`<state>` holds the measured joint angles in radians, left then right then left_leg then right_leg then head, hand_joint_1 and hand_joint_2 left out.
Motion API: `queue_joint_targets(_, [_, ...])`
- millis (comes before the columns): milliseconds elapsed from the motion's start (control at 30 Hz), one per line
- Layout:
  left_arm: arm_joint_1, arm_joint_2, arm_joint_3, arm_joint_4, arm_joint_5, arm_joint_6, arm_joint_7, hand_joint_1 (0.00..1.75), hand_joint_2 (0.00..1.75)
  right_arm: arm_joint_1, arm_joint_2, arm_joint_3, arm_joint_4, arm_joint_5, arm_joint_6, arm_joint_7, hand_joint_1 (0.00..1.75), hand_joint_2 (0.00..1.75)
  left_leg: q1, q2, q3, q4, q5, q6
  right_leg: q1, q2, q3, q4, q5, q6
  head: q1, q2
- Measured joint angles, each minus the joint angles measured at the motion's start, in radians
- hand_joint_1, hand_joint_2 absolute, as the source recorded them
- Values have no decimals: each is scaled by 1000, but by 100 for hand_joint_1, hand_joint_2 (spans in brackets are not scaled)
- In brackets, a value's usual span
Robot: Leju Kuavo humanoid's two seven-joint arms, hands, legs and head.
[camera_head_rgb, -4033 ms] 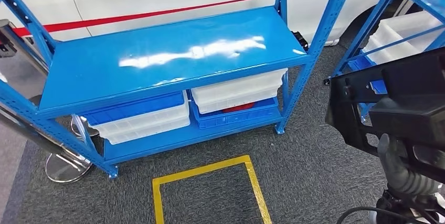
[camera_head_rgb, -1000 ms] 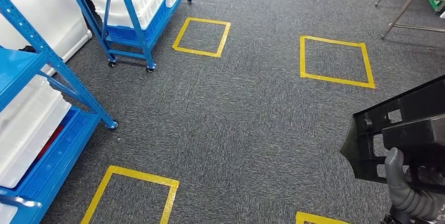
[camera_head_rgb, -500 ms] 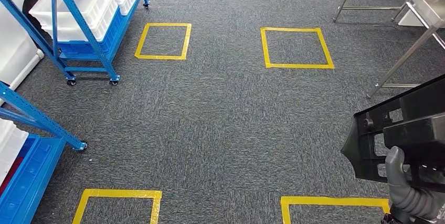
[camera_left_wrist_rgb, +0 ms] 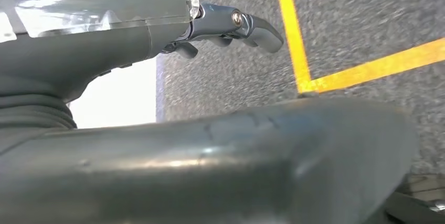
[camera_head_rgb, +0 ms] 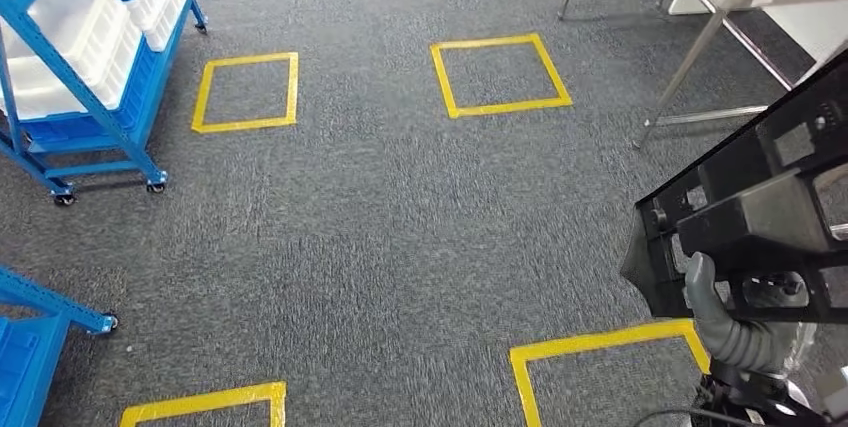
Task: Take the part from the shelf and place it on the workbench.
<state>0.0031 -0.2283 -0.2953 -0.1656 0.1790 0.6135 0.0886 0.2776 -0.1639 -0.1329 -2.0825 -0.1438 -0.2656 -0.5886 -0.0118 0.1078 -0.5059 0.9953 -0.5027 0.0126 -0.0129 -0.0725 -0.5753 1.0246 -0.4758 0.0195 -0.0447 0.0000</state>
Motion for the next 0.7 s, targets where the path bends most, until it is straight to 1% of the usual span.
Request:
queue_joint_targets(33, [0,0,0,0,2,2,-5,0,0,1,-8,1,2,0,-5,0,175,175,1,9,2,0,-2,-5,0,14,-2,-1,1,-6,0,0])
queue_joint_targets(67, [0,1,0,0,2,4,-8,0,0,3,-16,2,4,0,-11,0,175,175,3,7,3,4,-7,-11,-2,25,-3,-3,3,-12,0,0])
queue_joint_targets(100, [0,1,0,0,2,6,-10,0,0,2,-25,4,5,0,-16,0,175,175,5,-10,-1,18,-21,-16,-3,37,-2,-6,5,-18,0,0])
queue_joint_targets(133, [0,1,0,0,2,8,-10,0,0,1,-32,5,6,-1,-21,1,175,175,7,-35,-15,52,-43,-21,-6,48,-2,-9,8,-25,0,0])
queue_joint_targets(167, [0,1,0,0,0,11,-10,0,0,0,-38,7,6,-2,-24,3,175,175,10,-66,-40,107,-74,-23,-6,60,-2,-9,9,-30,0,0])
queue_joint_targets(200, [1,2,0,0,-2,14,-8,0,0,-2,-44,8,8,-3,-27,6,175,175,10,-87,-74,177,-107,-24,-5,72,-3,-9,10,-35,0,0])
queue_joint_targets(233, [1,2,0,0,-6,18,-5,0,0,-3,-50,9,10,-7,-28,11,175,175,10,-95,-108,245,-132,-24,-3,85,-4,-9,10,-37,0,0])
queue_joint_targets(267, [1,2,-1,0,-12,24,-1,0,0,-3,-57,9,11,-11,-29,16,175,175,10,-98,-131,290,-141,-23,-2,99,-5,-8,11,-37,0,0])
queue_joint_targets(300, [1,2,-4,0,-20,32,4,0,0,-3,-63,10,13,-15,-31,20,175,175,10,-100,-139,298,-129,-21,-1,114,-5,-7,11,-38,0,0])
queue_joint_targets(333, [0,2,-7,0,-30,44,12,0,0,-4,-70,10,14,-19,-33,24,175,175,10,-104,-126,264,-99,-17,0,129,-4,-6,11,-38,0,0])
queue_joint_targets(367, [-1,2,-11,0,-41,57,20,0,0,-5,-76,11,14,-21,-36,27,175,175,10,-116,-99,200,-58,-12,0,143,-4,-4,11,-37,0,0])
queue_joint_targets(400, [-1,3,-15,1,-54,68,27,0,0,-8,-81,11,15,-22,-40,30,175,175,10,-142,-70,130,-26,-8,1,157,-4,-3,12,-36,0,0])
queue_joint_targets(433, [-2,4,-19,2,-66,76,30,0,0,-12,-87,12,16,-22,-43,34,175,175,11,-166,-46,72,-3,-4,1,171,-7,-1,13,-32,0,0])
queue_joint_targets(467, [-2,6,-21,4,-79,80,28,0,0,-16,-92,13,18,-22,-45,37,175,175,12,-184,-32,36,7,-2,0,183,-11,1,14,-26,0,0])
queue_joint_targets(500, [-3,7,-22,5,-92,81,22,0,0,-19,-98,14,20,-19,-48,41,175,175,11,-191,-27,21,6,0,-2,196,-15,0,17,-19,0,0])
queue_joint_targets(567, [-5,9,-21,6,-111,84,-4,0,0,-21,-109,14,27,-8,-61,47,175,175,12,-168,-23,10,13,8,-6,220,-21,-4,23,-3,0,0])
queue_joint_targets(600, [-5,10,-21,6,-116,84,-16,0,0,-21,-114,14,29,-2,-68,49,175,175,14,-158,-20,3,17,13,-7,227,-21,-5,25,1,0,0])
queue_joint_targets(633, [-5,10,-20,6,-119,84,-23,0,0,-21,-117,14,31,3,-72,51,175,175,17,-152,-18,-3,21,17,-7,231,-22,-5,26,4,0,0])
queue_joint_targets(700, [-5,10,-20,6,-120,84,-27,0,0,-21,-118,14,31,5,-73,51,175,175,20,-148,-17,-7,23,19,-7,232,-21,-3,25,5,0,0])
